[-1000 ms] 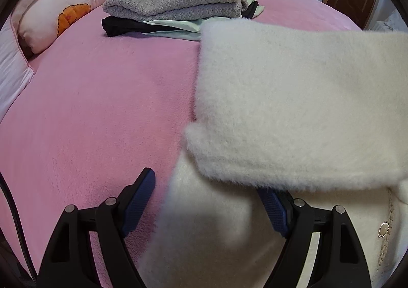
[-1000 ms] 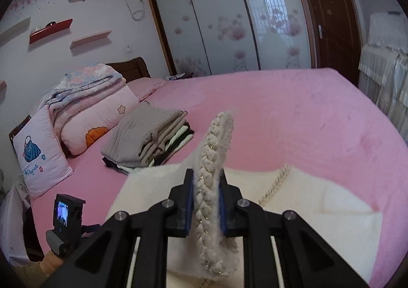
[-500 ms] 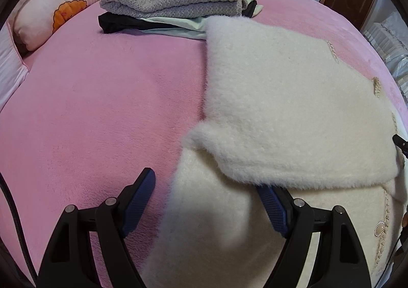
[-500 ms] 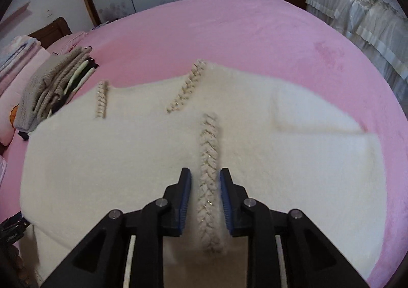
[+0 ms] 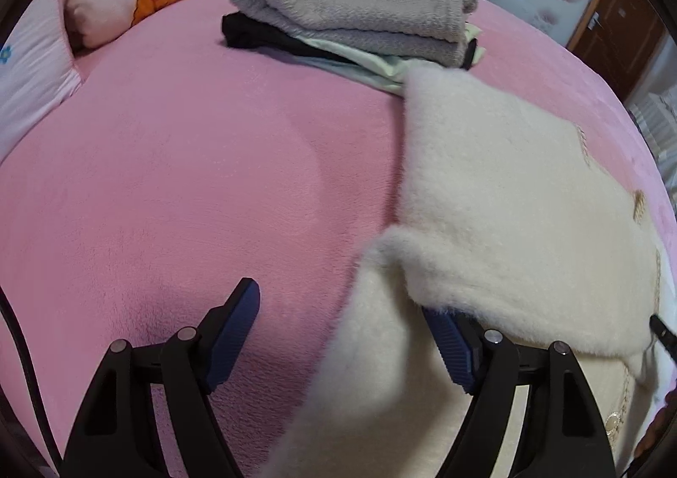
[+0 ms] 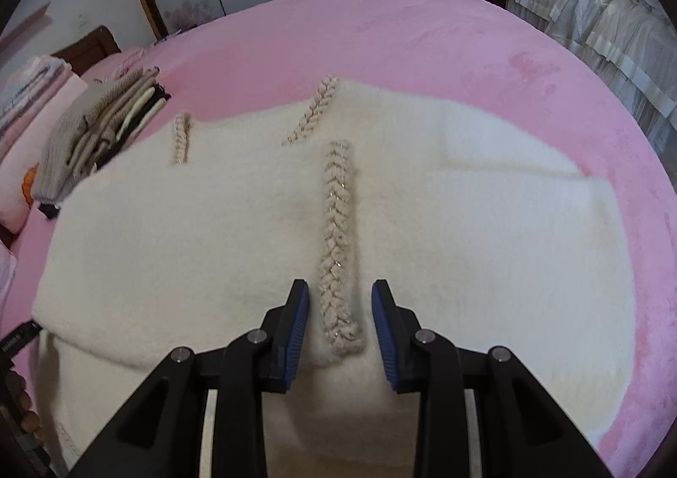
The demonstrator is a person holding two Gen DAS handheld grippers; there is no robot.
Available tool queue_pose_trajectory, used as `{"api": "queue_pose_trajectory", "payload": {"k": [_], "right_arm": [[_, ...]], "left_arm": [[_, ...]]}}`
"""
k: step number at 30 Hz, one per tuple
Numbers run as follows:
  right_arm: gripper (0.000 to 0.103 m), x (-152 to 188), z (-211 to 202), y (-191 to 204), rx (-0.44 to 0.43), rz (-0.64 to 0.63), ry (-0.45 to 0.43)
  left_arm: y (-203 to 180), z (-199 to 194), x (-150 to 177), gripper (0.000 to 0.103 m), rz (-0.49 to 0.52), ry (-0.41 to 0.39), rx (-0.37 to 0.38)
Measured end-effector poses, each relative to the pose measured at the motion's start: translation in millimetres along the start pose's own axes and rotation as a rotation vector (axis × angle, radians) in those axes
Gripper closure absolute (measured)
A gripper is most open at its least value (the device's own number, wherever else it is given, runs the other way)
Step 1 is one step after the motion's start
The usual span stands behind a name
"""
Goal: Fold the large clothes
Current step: 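Release the trim and withdraw the right tool above the folded cardigan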
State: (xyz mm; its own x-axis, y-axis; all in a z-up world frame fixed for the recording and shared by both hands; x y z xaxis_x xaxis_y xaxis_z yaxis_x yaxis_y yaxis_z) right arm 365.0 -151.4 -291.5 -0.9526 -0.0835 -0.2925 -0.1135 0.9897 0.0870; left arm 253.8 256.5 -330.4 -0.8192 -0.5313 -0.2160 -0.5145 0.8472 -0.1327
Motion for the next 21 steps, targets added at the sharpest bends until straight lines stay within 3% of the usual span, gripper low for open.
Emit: {"api": "queue_pose_trajectory", "payload": {"k": [6, 11, 16, 21], "right_arm": [[0.071, 4.4, -2.1, 0.4, 0.027, -0.004, -0.003], [0.071, 10.5, -21.5, -5.7, 0.000, 0.020, 0.003], [0.070, 13.8, -44.9, 1.0, 0.009, -0.002, -0.032], [0.070, -1.3, -51.4, 54.0, -0.103, -0.058, -0.061]], "left_arm": [[10.4, 3.4, 0.8, 0.025, -0.056, 0.011, 0.007], [2.4, -14.0, 4.1, 0.027, 0.068, 0.040, -0.104], [-20.5, -70.8, 1.7, 0.027, 0.214, -0.096, -0.156], [-84.9, -90.8, -14.4, 0.027, 0.326, -0.183, -0.067]]}}
Point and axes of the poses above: each gripper's, at about its wrist camera, not at the fingertips, and z roughly the way its jaws point, y to its left, x to its underside, the point moved 10 cm from there along z, roughly the way its jaws point, and after that the axes turned 13 degrees about y, right-handed, at the moved point
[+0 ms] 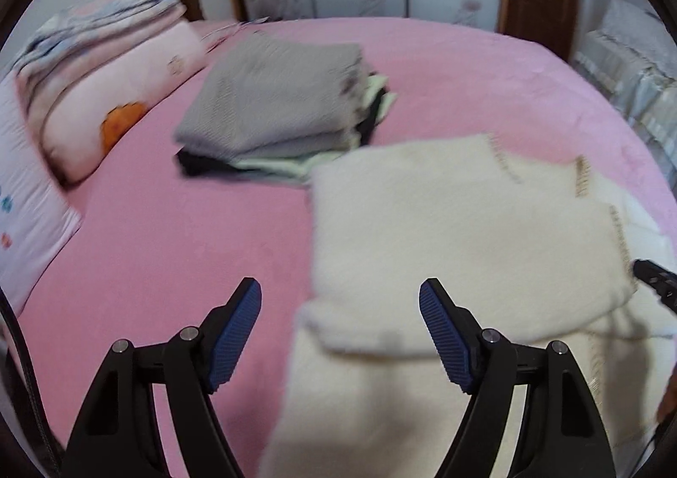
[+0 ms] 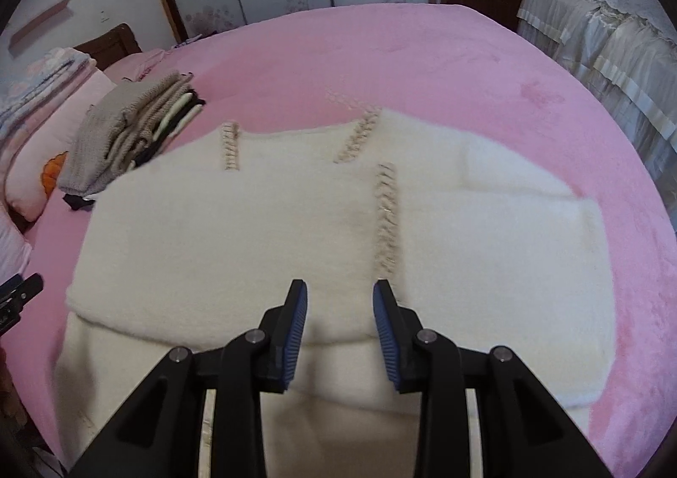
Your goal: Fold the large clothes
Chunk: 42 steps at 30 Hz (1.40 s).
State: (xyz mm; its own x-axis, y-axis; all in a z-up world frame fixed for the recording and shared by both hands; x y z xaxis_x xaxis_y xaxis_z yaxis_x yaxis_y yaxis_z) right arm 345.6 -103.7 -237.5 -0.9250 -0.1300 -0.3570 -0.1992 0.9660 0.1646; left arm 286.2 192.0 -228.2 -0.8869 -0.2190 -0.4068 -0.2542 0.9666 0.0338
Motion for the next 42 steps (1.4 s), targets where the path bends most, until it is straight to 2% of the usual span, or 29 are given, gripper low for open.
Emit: {"api": "queue_pose_trajectory", "payload": {"k": [5, 9, 11, 13, 14, 18, 21, 23, 25, 29, 33, 35, 37, 39, 42], "right_arm": [[0.070, -27.4, 21.1, 57.5, -0.098, -0.054, -0.029], [0.070, -43.2, 58.7, 69.8, -0.139, -0.040, 0.020], [0.071, -47.8, 74.3, 59.8, -0.108, -0.023, 0.037], [0.075, -50.4, 79.2, 42.4, -0.085, -0.011, 0.030], [0.079, -51.1, 77.8, 28.0, -0.065, 0.008, 0.025], [0.083, -48.8, 65.5, -41.9, 0.012, 0.123, 0.004], [0.099, -39.5, 62.3, -67.4, -0.103, 0.186, 0.028], [0.098, -35.5, 58.8, -68.5, -0.114, 0.197, 0.031], [0.097, -33.4, 52.9, -65.7, -0.087, 0.201, 0.036], [0.094, -32.2, 34.8, -56.1, -0.079, 0.233, 0.040], [0.094, -27.7, -1.1, -46.8, -0.045, 0.228, 0.036], [0.094, -22.7, -26.5, -43.4, -0.036, 0.227, 0.023], [0.091, -16.0, -52.6, -45.2, -0.008, 0.231, 0.003], [0.079, -8.4, -80.0, -46.8, 0.045, 0.237, -0.020], [0.075, 4.9, -119.4, -48.1, 0.095, 0.236, -0.050]], "left_arm": [[-52.4, 29.8, -41.8, 0.027, -0.008, -0.006, 0.119], [-73.7, 65.3, -53.4, 0.027, -0.022, 0.063, 0.145], [-76.0, 89.9, -52.9, 0.027, -0.014, 0.110, 0.103], [-63.8, 109.1, -49.9, 0.027, -0.007, 0.139, 0.024], [-56.2, 115.7, -49.7, 0.025, -0.008, 0.141, 0.008], [-32.1, 125.1, -47.6, 0.022, -0.035, 0.126, 0.029], [-28.8, 125.2, -44.4, 0.022, -0.032, 0.127, 0.048], [-31.5, 122.2, -43.2, 0.022, -0.010, 0.122, 0.017], [-34.7, 117.5, -41.8, 0.022, -0.009, 0.135, 0.007], [-35.2, 94.0, -36.6, 0.022, -0.029, 0.158, 0.061], [-33.9, 48.3, -32.7, 0.022, -0.001, 0.120, 0.055], [-33.0, 22.4, -30.4, 0.016, 0.012, 0.102, 0.051], [-31.8, -3.6, -27.2, 0.012, 0.016, 0.088, 0.044], [-33.0, -31.1, -23.6, 0.012, 0.033, 0.063, 0.048], [-36.9, -74.9, -13.8, 0.012, 0.069, 0.008, 0.033]]}}
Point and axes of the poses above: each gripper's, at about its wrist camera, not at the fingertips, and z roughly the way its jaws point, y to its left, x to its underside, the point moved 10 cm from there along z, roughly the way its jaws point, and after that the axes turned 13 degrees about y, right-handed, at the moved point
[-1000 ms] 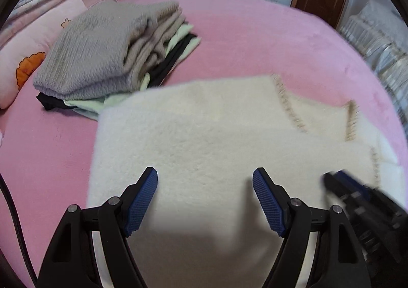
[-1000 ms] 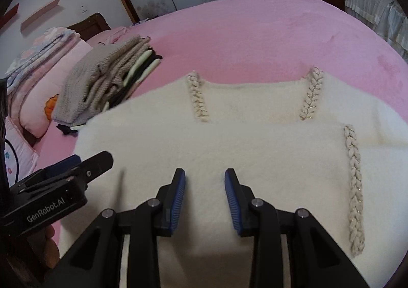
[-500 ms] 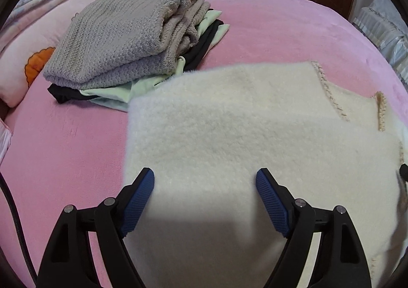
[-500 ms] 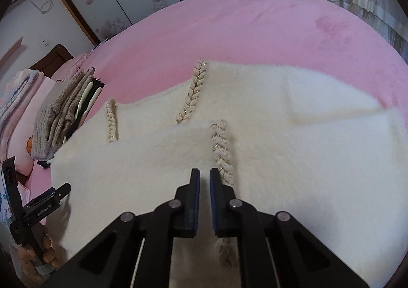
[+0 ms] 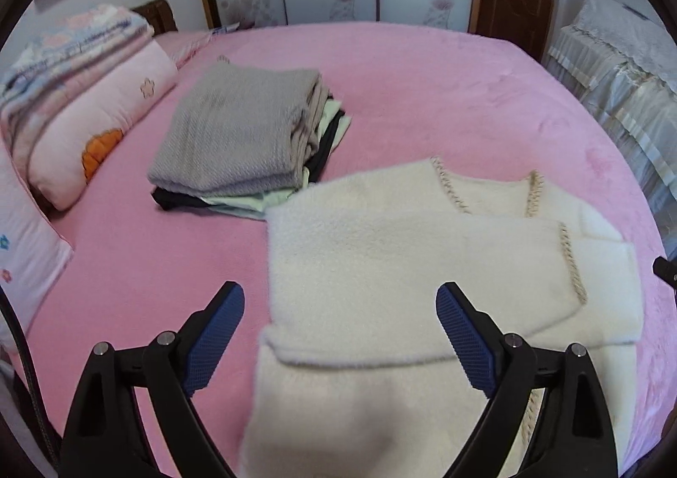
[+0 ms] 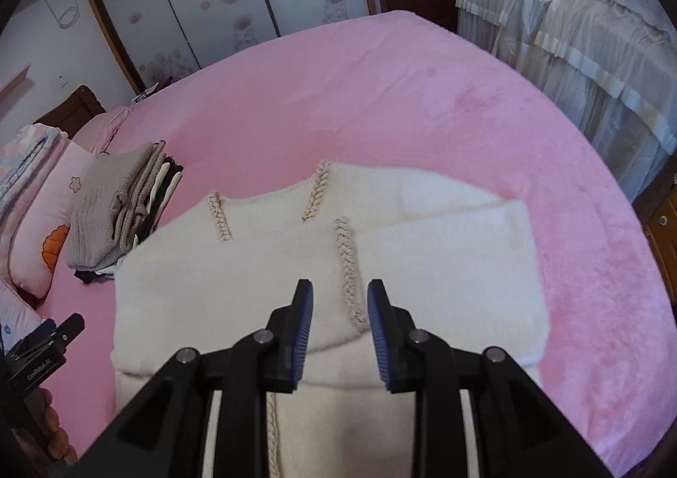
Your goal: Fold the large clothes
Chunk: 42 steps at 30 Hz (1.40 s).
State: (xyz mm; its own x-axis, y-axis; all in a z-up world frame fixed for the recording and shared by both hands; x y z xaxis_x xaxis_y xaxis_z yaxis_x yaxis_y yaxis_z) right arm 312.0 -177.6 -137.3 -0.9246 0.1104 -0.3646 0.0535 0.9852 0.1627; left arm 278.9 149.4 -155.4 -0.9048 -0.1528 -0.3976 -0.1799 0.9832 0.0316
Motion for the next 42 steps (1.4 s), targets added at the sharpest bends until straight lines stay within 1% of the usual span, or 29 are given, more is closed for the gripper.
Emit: {"api": "queue_pose_trajectory", "payload": {"k": [1, 2, 3, 4, 5, 6, 8, 11, 14, 16, 18, 21, 22, 24, 27, 29, 31, 35, 36, 37, 39, 42], "right_arm": [[0.075, 3.5, -12.0, -0.9, 0.005, -0.004, -0.013], [0.072, 7.8, -23.7, -1.9, 0.012, -0.009, -0.023], [0.064, 13.6, -36.7, -3.1, 0.018, -0.011, -0.030], [0.058, 18.4, -47.0, -4.9, 0.020, -0.007, -0.035], [0.048, 23.7, -59.0, -7.3, 0.018, -0.001, -0.046], [0.042, 28.5, -71.6, -9.0, 0.014, 0.005, -0.067], [0.042, 37.9, -96.6, -10.2, 0.011, -0.001, -0.119], [0.042, 52.0, -131.9, -13.7, 0.044, -0.015, -0.195], [0.042, 67.7, -161.0, -18.0, 0.034, -0.024, -0.255], [0.042, 79.4, -176.8, -21.1, 0.013, -0.031, -0.285], [0.042, 92.0, -190.2, -24.0, 0.006, -0.046, -0.321], [0.042, 114.5, -203.4, -26.5, 0.008, -0.078, -0.365], [0.042, 124.6, -205.2, -27.1, 0.001, -0.093, -0.366], [0.042, 143.4, -204.5, -26.0, 0.001, -0.132, -0.352], [0.042, 171.4, -200.7, -31.8, 0.050, -0.189, -0.344], [0.042, 192.0, -194.9, -39.0, 0.088, -0.211, -0.344], [0.042, 211.2, -185.3, -49.4, 0.094, -0.211, -0.333], [0.042, 242.8, -162.5, -75.4, 0.031, -0.164, -0.273], [0.042, 249.9, -156.0, -82.4, 0.029, -0.152, -0.258], [0.042, 256.6, -148.9, -91.2, 0.039, -0.138, -0.244], [0.042, 268.9, -135.4, -105.5, 0.062, -0.132, -0.214], [0.042, 287.7, -116.4, -117.7, 0.060, -0.149, -0.157]], "left_arm": [[0.4, -12.6, 3.3, 0.012, 0.013, -0.014, -0.008], [-0.4, -25.7, 7.2, 0.012, 0.024, -0.031, -0.015], [-3.0, -39.2, 11.9, 0.012, 0.032, -0.047, -0.015], [-4.7, -52.0, 17.0, 0.012, 0.037, -0.061, -0.006], [-6.7, -65.2, 23.0, 0.012, 0.041, -0.074, 0.007], [-7.9, -76.4, 28.2, 0.012, 0.043, -0.085, 0.015], [-7.5, -100.1, 38.5, 0.012, 0.042, -0.116, 0.012], [-4.6, -135.0, 53.4, 0.012, 0.028, -0.187, -0.008], [-3.1, -167.0, 70.2, 0.012, 0.038, -0.262, -0.009], [-3.9, -184.3, 83.8, 0.012, 0.055, -0.293, -0.022], [-5.1, -197.9, 99.8, 0.012, 0.064, -0.299, -0.022], [-9.0, -206.3, 126.5, 0.012, 0.078, -0.261, 0.047], [-8.4, -207.9, 135.6, 0.012, 0.079, -0.251, 0.054], [-5.8, -209.3, 152.8, 0.012, 0.077, -0.245, 0.056], [-2.0, -204.1, 179.2, 0.011, 0.096, -0.244, 0.061], [0.7, -191.8, 197.0, 0.011, 0.097, -0.231, 0.077], [5.3, -176.0, 215.4, 0.011, 0.094, -0.196, 0.097], [23.1, -136.0, 247.3, 0.011, 0.084, -0.122, 0.112], [28.4, -126.2, 254.5, 0.011, 0.079, -0.102, 0.121], [33.3, -116.0, 261.8, 0.011, 0.074, -0.084, 0.129], [44.4, -93.2, 276.2, 0.011, 0.069, -0.040, 0.119], [57.4, -56.3, 295.9, 0.011, 0.093, 0.046, 0.124]]}}
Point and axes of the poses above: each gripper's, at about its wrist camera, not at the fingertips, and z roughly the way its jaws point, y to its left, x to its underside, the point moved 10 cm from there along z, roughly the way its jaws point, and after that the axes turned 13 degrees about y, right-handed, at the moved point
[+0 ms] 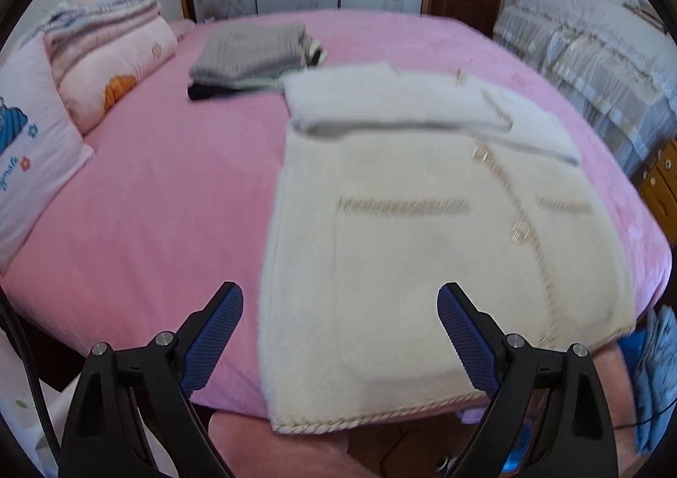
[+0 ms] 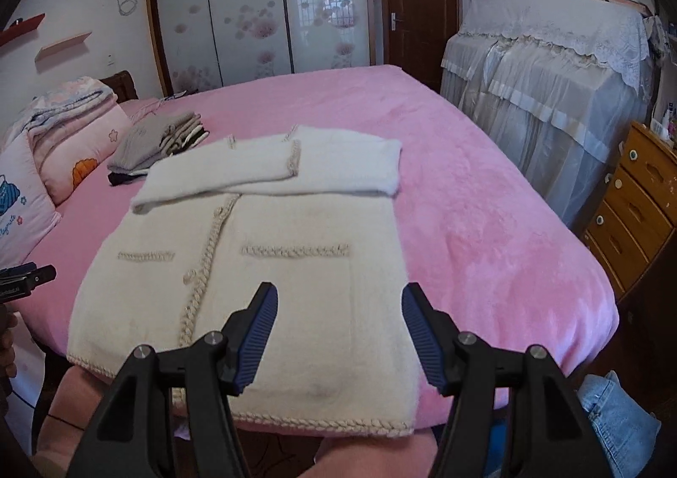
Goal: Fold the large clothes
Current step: 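Grasp the braided hem corners with both tools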
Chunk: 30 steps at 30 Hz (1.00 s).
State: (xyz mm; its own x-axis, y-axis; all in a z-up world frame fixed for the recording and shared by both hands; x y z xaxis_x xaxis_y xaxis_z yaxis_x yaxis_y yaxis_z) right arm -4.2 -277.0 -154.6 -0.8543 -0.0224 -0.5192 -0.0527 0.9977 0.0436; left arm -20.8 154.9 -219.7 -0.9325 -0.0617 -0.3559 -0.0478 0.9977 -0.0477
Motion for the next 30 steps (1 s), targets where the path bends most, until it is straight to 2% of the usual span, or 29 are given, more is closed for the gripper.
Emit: {"api": "queue_pose_trajectory", "payload": {"k": [2, 7, 10, 13, 17, 19, 21, 22, 24, 30], "right_arm": [[0.042, 13.2, 11.7, -6.6, 0.002, -0.013, 0.038], [0.042, 40.9, 41.8, -32.5, -0.018, 0.015, 0.127], [0.042, 56.4, 63.4, -46.9, -0.049, 0.042, 0.199], [0.042, 69.5, 82.1, -54.7, -0.066, 0.052, 0.252], [0.043, 87.0, 102.3, -60.5, -0.068, 0.063, 0.313], [0.054, 95.8, 111.6, -58.9, -0.080, 0.057, 0.352], [0.072, 104.4, 120.6, -55.8, -0.112, 0.055, 0.388], [0.074, 107.8, 123.7, -53.5, -0.128, 0.054, 0.399], [0.074, 108.1, 125.5, -53.2, -0.125, 0.056, 0.397], [0.074, 106.6, 130.7, -54.2, -0.135, 0.067, 0.409]], "left_arm": [[9.7, 19.8, 13.2, 0.011, 0.010, 0.048, 0.025], [38.9, 58.4, 44.6, 0.011, -0.015, 0.124, 0.033], [49.9, 78.7, 61.8, 0.016, -0.021, 0.184, 0.053], [54.0, 92.8, 74.9, 0.022, -0.039, 0.222, 0.113], [59.4, 100.3, 82.2, 0.023, -0.069, 0.226, 0.189], [60.0, 101.8, 83.9, 0.026, -0.076, 0.226, 0.220], [58.5, 102.0, 87.3, 0.037, -0.077, 0.232, 0.255], [57.9, 101.6, 89.3, 0.044, -0.074, 0.236, 0.270], [58.2, 101.3, 91.1, 0.049, -0.062, 0.237, 0.275], [60.5, 105.8, 93.3, 0.050, -0.068, 0.248, 0.284]]}}
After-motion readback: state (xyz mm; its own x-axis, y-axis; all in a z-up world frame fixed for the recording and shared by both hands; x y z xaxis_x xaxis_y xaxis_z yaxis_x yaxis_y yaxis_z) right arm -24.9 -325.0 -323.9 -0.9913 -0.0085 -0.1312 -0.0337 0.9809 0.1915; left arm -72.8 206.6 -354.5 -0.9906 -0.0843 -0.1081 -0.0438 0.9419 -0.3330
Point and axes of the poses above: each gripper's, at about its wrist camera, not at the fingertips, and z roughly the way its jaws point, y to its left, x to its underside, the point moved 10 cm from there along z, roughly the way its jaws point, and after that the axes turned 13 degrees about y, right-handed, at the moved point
